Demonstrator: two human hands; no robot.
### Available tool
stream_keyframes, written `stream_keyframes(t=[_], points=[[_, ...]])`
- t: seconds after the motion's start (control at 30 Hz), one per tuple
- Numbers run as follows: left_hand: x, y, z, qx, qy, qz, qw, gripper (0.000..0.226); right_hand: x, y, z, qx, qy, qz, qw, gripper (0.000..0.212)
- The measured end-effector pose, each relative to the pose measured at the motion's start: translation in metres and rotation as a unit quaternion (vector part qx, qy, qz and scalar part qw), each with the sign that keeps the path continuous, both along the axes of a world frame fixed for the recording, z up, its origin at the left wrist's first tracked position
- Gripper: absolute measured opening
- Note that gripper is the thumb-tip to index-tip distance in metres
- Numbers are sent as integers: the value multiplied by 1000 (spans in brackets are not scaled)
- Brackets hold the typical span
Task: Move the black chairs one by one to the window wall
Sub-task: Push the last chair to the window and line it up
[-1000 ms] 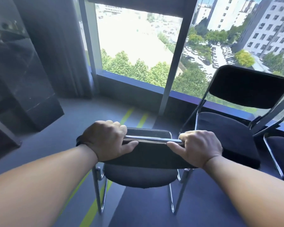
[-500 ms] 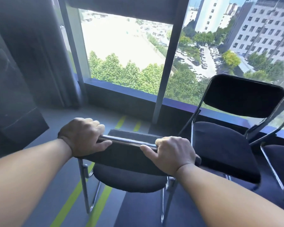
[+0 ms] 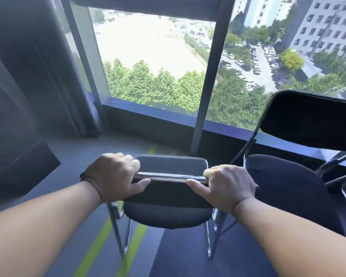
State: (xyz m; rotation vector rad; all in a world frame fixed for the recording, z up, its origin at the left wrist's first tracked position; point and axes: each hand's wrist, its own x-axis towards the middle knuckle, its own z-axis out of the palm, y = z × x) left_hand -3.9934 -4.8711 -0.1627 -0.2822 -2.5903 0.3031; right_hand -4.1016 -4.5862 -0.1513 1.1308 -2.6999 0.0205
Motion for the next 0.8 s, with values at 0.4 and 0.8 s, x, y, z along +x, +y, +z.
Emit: stream_keyframes(t=[0.4, 0.8], points=[[-102, -105, 10, -16, 4, -44, 999, 54, -53, -92, 15, -8, -23, -74, 997, 72], [-172, -181, 18, -15, -65, -109, 992, 54, -77, -160, 18, -6, -87, -145, 986, 64]])
